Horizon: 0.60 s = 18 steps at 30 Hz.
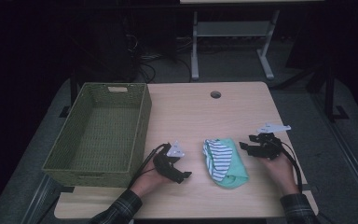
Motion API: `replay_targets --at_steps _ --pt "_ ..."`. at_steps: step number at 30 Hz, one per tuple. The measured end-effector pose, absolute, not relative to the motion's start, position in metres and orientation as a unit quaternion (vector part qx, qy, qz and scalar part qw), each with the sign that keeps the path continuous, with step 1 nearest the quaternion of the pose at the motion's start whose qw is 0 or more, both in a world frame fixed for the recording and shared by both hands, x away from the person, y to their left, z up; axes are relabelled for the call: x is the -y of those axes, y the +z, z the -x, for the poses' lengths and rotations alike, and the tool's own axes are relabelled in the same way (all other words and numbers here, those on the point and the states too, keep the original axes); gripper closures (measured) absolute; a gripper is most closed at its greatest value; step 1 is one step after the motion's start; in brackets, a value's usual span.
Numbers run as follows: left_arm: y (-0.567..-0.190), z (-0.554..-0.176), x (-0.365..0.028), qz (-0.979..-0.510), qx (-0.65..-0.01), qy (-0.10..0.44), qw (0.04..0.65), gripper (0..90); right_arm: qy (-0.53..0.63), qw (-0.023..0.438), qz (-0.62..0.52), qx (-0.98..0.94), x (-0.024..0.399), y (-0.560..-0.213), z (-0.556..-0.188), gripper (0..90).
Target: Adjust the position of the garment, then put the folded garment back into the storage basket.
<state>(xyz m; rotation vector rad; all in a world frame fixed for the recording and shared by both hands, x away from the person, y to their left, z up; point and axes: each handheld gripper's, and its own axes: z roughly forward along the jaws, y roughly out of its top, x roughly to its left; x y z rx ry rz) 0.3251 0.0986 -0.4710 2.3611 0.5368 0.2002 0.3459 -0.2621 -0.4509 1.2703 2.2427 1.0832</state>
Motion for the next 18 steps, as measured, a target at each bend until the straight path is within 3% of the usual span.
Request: replay_targets --at_steps 5,18 --pt "-0.461 -0.329 -0.093 -0.913 -0.199 0.070 0.348 13.5 0.366 0.172 -0.466 -0.787 0.280 -0.460 -0.334 30.9" --pt "-0.426 -0.343 -0.064 -0.928 -0.142 0.055 0.340 13.8 0.348 0.195 -0.482 -0.780 0.301 -0.482 -0.319 19.6"
